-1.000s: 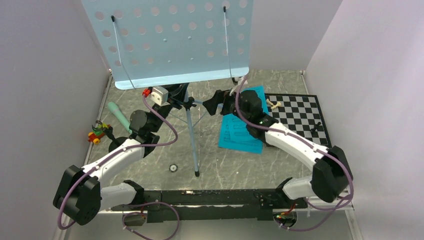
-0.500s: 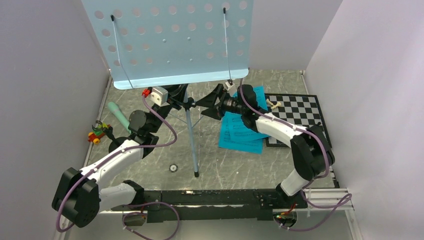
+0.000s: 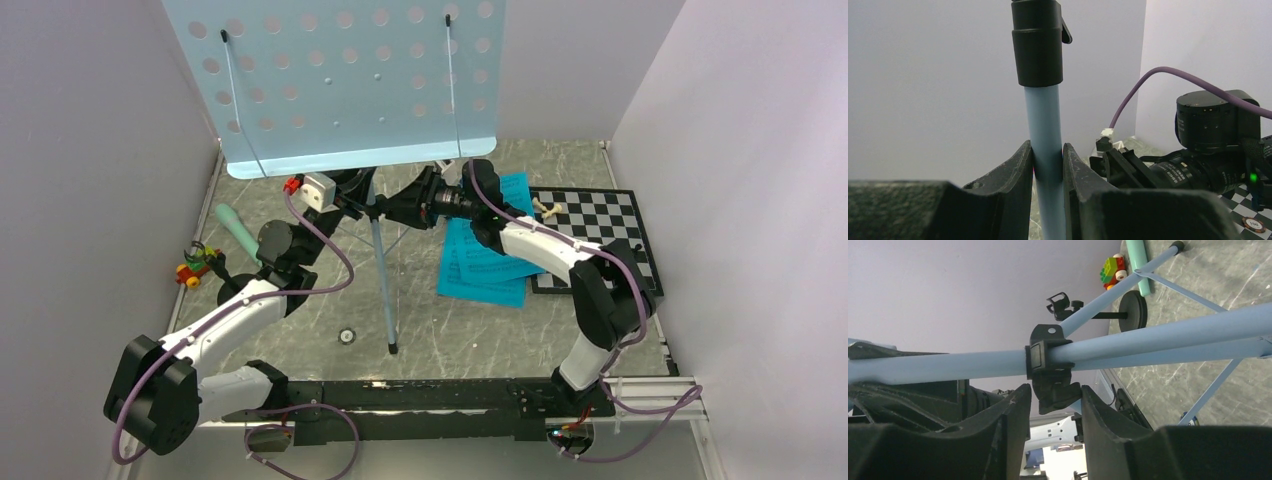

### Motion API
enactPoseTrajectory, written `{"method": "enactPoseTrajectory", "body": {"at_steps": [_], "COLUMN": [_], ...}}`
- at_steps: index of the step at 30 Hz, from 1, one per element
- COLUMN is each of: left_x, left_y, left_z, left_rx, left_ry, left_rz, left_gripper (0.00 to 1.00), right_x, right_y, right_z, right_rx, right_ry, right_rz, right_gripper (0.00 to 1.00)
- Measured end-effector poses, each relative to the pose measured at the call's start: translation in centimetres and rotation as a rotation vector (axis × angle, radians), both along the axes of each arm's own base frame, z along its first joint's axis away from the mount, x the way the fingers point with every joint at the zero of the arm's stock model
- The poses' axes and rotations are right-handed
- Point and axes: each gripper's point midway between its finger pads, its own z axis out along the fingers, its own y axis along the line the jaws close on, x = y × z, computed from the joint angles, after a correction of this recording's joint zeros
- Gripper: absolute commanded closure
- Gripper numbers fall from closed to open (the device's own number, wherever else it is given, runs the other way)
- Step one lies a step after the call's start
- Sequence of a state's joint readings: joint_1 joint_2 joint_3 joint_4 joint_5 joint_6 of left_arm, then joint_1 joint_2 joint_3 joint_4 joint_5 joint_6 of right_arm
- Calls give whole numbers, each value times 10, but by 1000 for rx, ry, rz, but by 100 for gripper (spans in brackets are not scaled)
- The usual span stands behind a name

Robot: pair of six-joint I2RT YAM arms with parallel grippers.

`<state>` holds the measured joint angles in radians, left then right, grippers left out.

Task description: Pack up the instrument practice props

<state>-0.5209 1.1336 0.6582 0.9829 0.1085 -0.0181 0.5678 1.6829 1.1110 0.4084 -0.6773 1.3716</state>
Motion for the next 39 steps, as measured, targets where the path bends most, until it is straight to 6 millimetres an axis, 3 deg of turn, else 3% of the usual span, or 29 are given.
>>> {"method": "enactPoseTrajectory", "body": {"at_steps": [7,12,18,22,31,39], "left_x": [0,0,0,1,-1,-3], "left_y": [1,1,3,4,2,-1], "left_z": [0,0,0,-1,-1,-1], "left_rx": [-1,-2,-6,-9,-21,-23], "left_ry": [0,1,3,6,9,11], "left_rz": [3,4,11,17,4,-4], "left_gripper": [100,100,100,100,100,100], "right_x": [1,5,8,8,-3,-9], "right_y": [3,2,3,4,1,-5], "right_z": [-7,-5,-5,-3,1,4], "right_rx": [-16,-38,-96,-162,-417,-639], "right_ry": [23,-7,-130,-366,-1170,-1554], "right_rz": [9,5,18,15,-238,-382], "right_gripper": [73,100,100,100,100,100]}}
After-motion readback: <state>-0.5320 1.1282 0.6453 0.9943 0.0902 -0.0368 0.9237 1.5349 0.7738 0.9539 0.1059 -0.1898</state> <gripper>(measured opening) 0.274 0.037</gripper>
